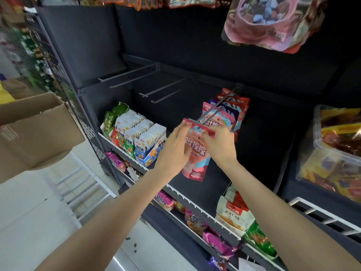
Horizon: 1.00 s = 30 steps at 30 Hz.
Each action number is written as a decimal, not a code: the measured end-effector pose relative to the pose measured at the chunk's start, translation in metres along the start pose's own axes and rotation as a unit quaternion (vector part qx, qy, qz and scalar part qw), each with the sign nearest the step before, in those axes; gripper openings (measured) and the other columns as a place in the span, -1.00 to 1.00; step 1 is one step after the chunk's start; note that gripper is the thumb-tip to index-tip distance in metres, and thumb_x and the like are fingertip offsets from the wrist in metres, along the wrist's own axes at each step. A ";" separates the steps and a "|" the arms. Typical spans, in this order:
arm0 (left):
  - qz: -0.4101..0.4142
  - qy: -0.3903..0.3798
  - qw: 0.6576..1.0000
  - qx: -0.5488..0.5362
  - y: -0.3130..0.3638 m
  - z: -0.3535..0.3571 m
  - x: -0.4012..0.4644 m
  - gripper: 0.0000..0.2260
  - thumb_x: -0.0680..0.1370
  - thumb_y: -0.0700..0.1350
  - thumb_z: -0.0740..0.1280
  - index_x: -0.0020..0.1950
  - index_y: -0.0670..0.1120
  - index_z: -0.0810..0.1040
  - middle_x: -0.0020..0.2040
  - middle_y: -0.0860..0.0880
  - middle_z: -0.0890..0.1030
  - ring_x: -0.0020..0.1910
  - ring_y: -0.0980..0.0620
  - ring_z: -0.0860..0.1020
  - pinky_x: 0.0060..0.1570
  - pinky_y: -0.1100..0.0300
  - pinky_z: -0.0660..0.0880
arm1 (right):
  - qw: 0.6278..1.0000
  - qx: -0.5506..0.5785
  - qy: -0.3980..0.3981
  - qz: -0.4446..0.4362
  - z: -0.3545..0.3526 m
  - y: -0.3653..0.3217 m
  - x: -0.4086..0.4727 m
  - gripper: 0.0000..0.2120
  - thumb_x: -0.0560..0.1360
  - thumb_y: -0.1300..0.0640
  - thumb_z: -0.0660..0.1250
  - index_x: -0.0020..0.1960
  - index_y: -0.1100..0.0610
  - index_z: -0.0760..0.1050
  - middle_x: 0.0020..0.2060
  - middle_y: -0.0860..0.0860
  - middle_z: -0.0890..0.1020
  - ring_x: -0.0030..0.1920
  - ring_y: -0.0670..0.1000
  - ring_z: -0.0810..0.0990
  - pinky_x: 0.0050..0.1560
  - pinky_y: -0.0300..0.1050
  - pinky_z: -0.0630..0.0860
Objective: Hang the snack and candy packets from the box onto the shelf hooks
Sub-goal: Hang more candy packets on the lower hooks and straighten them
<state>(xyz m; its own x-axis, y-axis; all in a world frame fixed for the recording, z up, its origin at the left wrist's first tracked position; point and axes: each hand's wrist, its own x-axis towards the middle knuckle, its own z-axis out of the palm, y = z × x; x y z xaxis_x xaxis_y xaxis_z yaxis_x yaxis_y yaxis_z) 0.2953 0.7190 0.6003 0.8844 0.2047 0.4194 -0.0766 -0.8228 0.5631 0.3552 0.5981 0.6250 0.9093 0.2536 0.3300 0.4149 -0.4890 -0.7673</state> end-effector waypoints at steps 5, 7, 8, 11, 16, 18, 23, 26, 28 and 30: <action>0.024 -0.064 0.997 0.026 0.001 0.005 0.011 -0.47 0.54 -0.26 0.27 0.49 -0.01 0.26 0.52 -0.02 0.20 0.32 -0.10 0.42 0.21 0.09 0.44 | 0.999 -0.006 0.021 -0.025 -0.004 0.005 0.008 -0.93 0.55 0.27 0.27 -0.06 0.14 0.50 -0.23 -0.06 0.57 -0.27 -0.13 0.55 -0.25 -0.31 0.51; 0.026 -0.081 0.995 0.042 0.004 0.007 0.018 -0.44 0.52 -0.26 0.27 0.50 0.01 0.25 0.51 0.01 0.21 0.19 -0.12 0.49 0.10 0.06 0.49 | 0.997 -0.044 0.042 -0.054 -0.005 0.009 0.014 -0.86 0.54 0.29 0.29 0.07 0.15 0.44 -0.09 0.00 0.58 -0.16 -0.08 0.57 -0.20 -0.23 0.54; 0.027 -0.089 0.994 0.052 0.005 0.008 0.023 -0.44 0.52 -0.26 0.27 0.50 0.01 0.25 0.50 0.01 0.23 0.16 -0.12 0.50 0.08 0.03 0.49 | 0.993 -0.081 0.047 -0.067 -0.005 0.011 0.018 -0.85 0.54 0.30 0.28 0.09 0.16 0.43 -0.04 0.03 0.58 -0.11 -0.04 0.58 -0.18 -0.18 0.54; 0.020 -0.139 0.986 0.094 0.004 0.018 0.042 -0.43 0.53 -0.22 0.26 0.52 -0.02 0.19 0.49 -0.05 0.22 0.25 -0.12 0.44 0.16 -0.04 0.46 | 0.979 -0.188 0.043 -0.066 -0.010 0.018 0.032 -0.79 0.55 0.34 0.19 0.15 0.20 0.47 0.10 0.12 0.52 0.00 0.11 0.57 -0.14 -0.05 0.52; -0.002 -0.187 0.970 0.158 0.006 0.030 0.070 -0.44 0.56 -0.17 0.23 0.53 -0.09 0.11 0.44 -0.13 0.24 0.19 -0.19 0.46 0.11 -0.02 0.46 | 0.974 -0.223 0.018 -0.039 -0.015 0.031 0.050 -0.67 0.53 0.40 0.18 0.26 0.24 0.47 0.26 0.16 0.44 0.19 0.17 0.51 0.07 0.07 0.54; -0.006 -0.179 0.970 0.166 0.010 0.033 0.075 -0.46 0.57 -0.18 0.22 0.52 -0.11 0.12 0.37 -0.15 0.33 0.11 -0.20 0.51 0.03 0.02 0.44 | 0.966 -0.253 0.015 -0.058 -0.016 0.034 0.050 -0.64 0.51 0.42 0.20 0.28 0.27 0.46 0.28 0.17 0.41 0.28 0.14 0.42 0.20 0.03 0.48; 0.013 -0.157 0.972 0.175 0.012 0.036 0.077 -0.56 0.58 -0.18 0.21 0.45 -0.19 0.24 0.28 -0.19 0.42 0.10 -0.18 0.51 -0.04 0.08 0.43 | 0.904 -0.412 0.012 -0.114 -0.015 0.033 0.038 -0.54 0.45 0.38 0.30 0.34 0.30 0.38 0.37 0.21 0.31 0.39 0.19 0.30 0.43 0.04 0.19; 0.016 -0.134 0.983 0.129 0.007 0.033 0.077 -0.53 0.56 -0.20 0.23 0.47 -0.13 0.24 0.33 -0.12 0.40 0.21 -0.15 0.47 0.07 0.08 0.44 | 0.880 -0.449 0.027 -0.149 -0.010 0.037 0.026 -0.47 0.26 0.41 0.47 0.22 0.39 0.47 0.36 0.28 0.37 0.40 0.25 0.33 0.43 0.11 0.18; 0.021 -0.106 0.984 0.139 0.003 0.027 0.076 -0.56 0.55 -0.20 0.23 0.44 -0.12 0.29 0.32 -0.10 0.41 0.22 -0.13 0.45 0.09 0.05 0.44 | 0.888 -0.434 0.014 -0.153 -0.005 0.039 0.013 -0.44 0.19 0.39 0.52 0.17 0.38 0.51 0.26 0.29 0.46 0.28 0.27 0.45 0.30 0.12 0.39; 0.036 -0.072 0.984 0.161 -0.003 0.017 0.071 -0.63 0.55 -0.20 0.22 0.37 -0.11 0.38 0.24 -0.11 0.46 0.17 -0.13 0.46 0.06 0.03 0.44 | 0.893 -0.430 -0.026 -0.132 0.001 0.033 -0.001 -0.49 0.20 0.33 0.51 0.15 0.30 0.53 0.12 0.26 0.52 0.11 0.25 0.53 0.05 0.07 0.55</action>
<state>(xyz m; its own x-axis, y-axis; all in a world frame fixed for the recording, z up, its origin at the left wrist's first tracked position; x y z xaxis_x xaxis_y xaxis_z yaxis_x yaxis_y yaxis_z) 0.3664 0.7267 0.6160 0.9399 0.0825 0.3314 -0.0114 -0.9623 0.2717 0.3684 0.5829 0.5984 0.7826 0.4822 0.3937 0.5068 -0.8608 0.0468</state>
